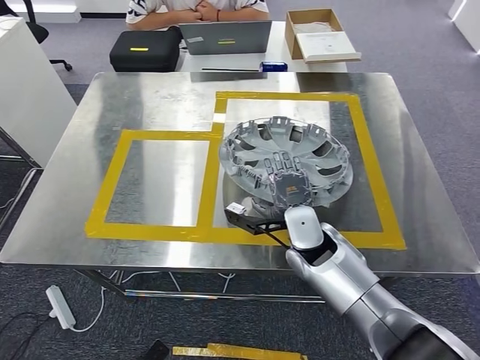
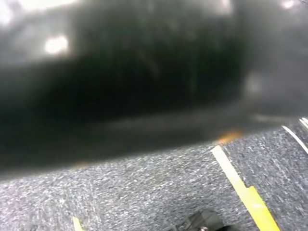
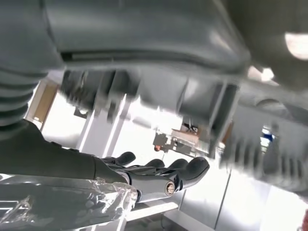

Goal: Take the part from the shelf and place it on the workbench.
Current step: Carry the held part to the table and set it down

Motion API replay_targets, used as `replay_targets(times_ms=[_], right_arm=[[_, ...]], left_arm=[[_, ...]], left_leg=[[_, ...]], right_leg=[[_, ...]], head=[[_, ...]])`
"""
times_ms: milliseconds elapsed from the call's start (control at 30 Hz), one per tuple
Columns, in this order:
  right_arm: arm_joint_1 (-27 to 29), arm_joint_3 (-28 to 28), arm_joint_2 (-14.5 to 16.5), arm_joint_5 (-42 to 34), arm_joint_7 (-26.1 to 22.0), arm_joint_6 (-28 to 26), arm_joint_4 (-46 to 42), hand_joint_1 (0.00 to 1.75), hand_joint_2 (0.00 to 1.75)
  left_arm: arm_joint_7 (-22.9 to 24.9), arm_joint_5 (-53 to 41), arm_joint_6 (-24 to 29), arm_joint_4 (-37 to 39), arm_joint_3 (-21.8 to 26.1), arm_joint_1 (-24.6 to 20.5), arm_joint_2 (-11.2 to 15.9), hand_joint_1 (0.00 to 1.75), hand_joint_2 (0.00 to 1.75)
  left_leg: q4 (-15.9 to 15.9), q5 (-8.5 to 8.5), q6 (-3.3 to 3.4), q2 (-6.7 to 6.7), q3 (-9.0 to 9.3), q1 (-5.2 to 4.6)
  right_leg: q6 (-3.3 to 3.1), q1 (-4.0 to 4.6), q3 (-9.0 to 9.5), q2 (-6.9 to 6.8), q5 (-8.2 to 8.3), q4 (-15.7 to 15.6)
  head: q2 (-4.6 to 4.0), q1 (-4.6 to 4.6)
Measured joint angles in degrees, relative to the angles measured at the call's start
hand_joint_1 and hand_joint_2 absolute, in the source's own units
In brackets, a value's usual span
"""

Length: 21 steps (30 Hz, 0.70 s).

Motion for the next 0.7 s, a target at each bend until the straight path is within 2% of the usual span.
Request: replay_targets(times_ms=[67,133,200,233,300,333,367,400,433,500,533,567,633,700], right_arm=[[-0.5,0.3,0.0,-0.2,0.1,0.6,-0.9,0.0,0.0],[-0.9,0.5,-0.1,-0.7,0.0,1.1,-1.5,0.0,0.0],[-1.3,0.7,-0.4,-2.1,-1.0,1.8,-1.9,0.0,0.0],[-1.6,0.8,-0.7,-3.3,-1.8,2.5,-2.0,0.0,0.0],[-2.5,1.3,-1.4,-6.5,-3.6,4.9,-2.7,0.0,0.0],[-2.8,1.6,-1.8,-8.1,-4.3,6.2,-3.1,0.0,0.0],[-3.1,1.9,-2.1,-9.4,-4.9,7.3,-3.5,0.0,0.0],[-3.5,2.2,-2.3,-10.4,-5.4,8.0,-3.9,0.0,0.0],[-3.8,2.5,-2.6,-11.3,-5.7,8.7,-4.3,0.0,0.0],[-5.2,3.2,-3.3,-13.6,-6.7,10.1,-5.1,0.0,0.0],[-6.2,3.8,-3.8,-15.4,-7.4,10.9,-5.6,0.0,0.0],[-7.4,4.5,-4.5,-17.6,-8.1,11.8,-6.1,0.0,0.0],[-9.4,5.9,-6.0,-22.3,-8.9,13.1,-7.1,0.0,0.0],[-9.9,6.3,-7.2,-25.7,-8.2,11.0,-8.5,0.0,0.0]], left_arm=[[0.1,0.0,-0.1,-0.1,0.0,-0.2,0.0,0.0,0.0],[0.2,-0.1,-0.1,-0.1,0.0,-0.2,-0.1,0.0,0.0],[0.1,-0.3,-0.1,-0.2,0.1,0.0,-0.1,0.0,0.0],[-0.1,-0.4,-0.1,-0.2,0.2,0.0,-0.2,0.0,0.0],[-0.5,-0.5,-0.3,-0.2,0.5,0.1,-0.1,0.0,0.0],[-0.6,-0.6,-0.5,-0.2,0.7,0.1,-0.1,0.0,0.0],[-0.6,-0.6,-0.6,-0.2,0.9,0.1,-0.1,0.0,0.0],[-0.6,-0.7,-0.8,-0.2,1.0,0.0,-0.1,0.0,0.0],[-0.6,-0.7,-0.9,-0.2,1.1,0.0,-0.2,0.0,0.0],[-0.8,-0.8,-1.1,-0.1,1.3,0.0,-0.2,0.0,0.0],[-1.3,-0.8,-1.1,-0.1,1.4,-0.1,-0.2,0.0,0.0],[-1.9,-0.8,-1.2,0.0,1.6,-0.1,-0.2,0.0,0.0],[-3.2,-0.6,-1.2,0.4,2.0,-0.3,-0.2,0.0,0.0],[-3.8,-0.5,-1.1,0.7,2.5,-0.2,-0.2,0.0,0.0]], left_leg=[[-3.8,0.71,0.57,-0.02,1.73,-0.13],[-4.1,0.71,1.27,-0.01,1.81,-0.18],[-4.4,0.95,2.01,0.04,1.9,0.0],[-4.5,1.07,2.33,0.07,1.92,0.1],[-4.5,1.11,2.66,0.09,1.8,0.06],[-4.5,1.12,2.69,0.09,1.76,0.02],[-4.5,1.12,2.7,0.08,1.75,0.01],[-4.5,1.11,2.69,0.08,1.77,-0.01],[-4.5,1.1,2.67,0.07,1.82,-0.01],[-4.4,1.01,2.47,0.05,1.83,-0.15],[-4.3,1.03,2.23,0.05,1.68,-0.25],[-4.2,1.08,1.93,0.05,1.51,-0.35],[-4.3,1.3,1.33,0.04,1.29,-0.38],[-3.7,0.7,0.78,0.03,1.11,-0.27]], right_leg=[[0.49,0.21,-0.28,0.12,-0.04,0.2],[1.08,0.23,-0.38,0.16,0.0,0.1],[1.67,0.13,-1.16,0.1,-1.08,1.4],[1.92,0.06,-2.33,0.06,-2.49,3.8],[2.27,-0.08,-5.99,0.01,-6.19,11.6],[2.36,-0.11,-7.71,0.01,-7.43,15.2],[2.41,-0.11,-8.66,0.01,-7.71,17.1],[2.37,-0.11,-8.47,0.01,-6.81,16.7],[2.26,-0.11,-7.29,0.0,-5.12,14.3],[1.87,-0.04,-2.98,-0.08,-1.45,6.0],[1.67,0.01,-1.36,-0.1,-0.6,2.9],[1.48,0.08,-0.33,-0.11,-0.27,0.8],[1.1,0.16,-0.15,-0.06,-0.46,0.2],[0.5,-0.03,0.05,-0.12,-0.21,-0.1]], head=[[0.0,0.02],[0.0,0.02],[0.0,0.14],[0.0,0.25],[0.0,0.46],[0.0,0.46],[0.0,0.47],[0.0,0.48],[0.0,0.48],[0.0,0.47],[0.0,0.43],[0.0,0.4],[0.0,0.37],[0.0,0.34]])
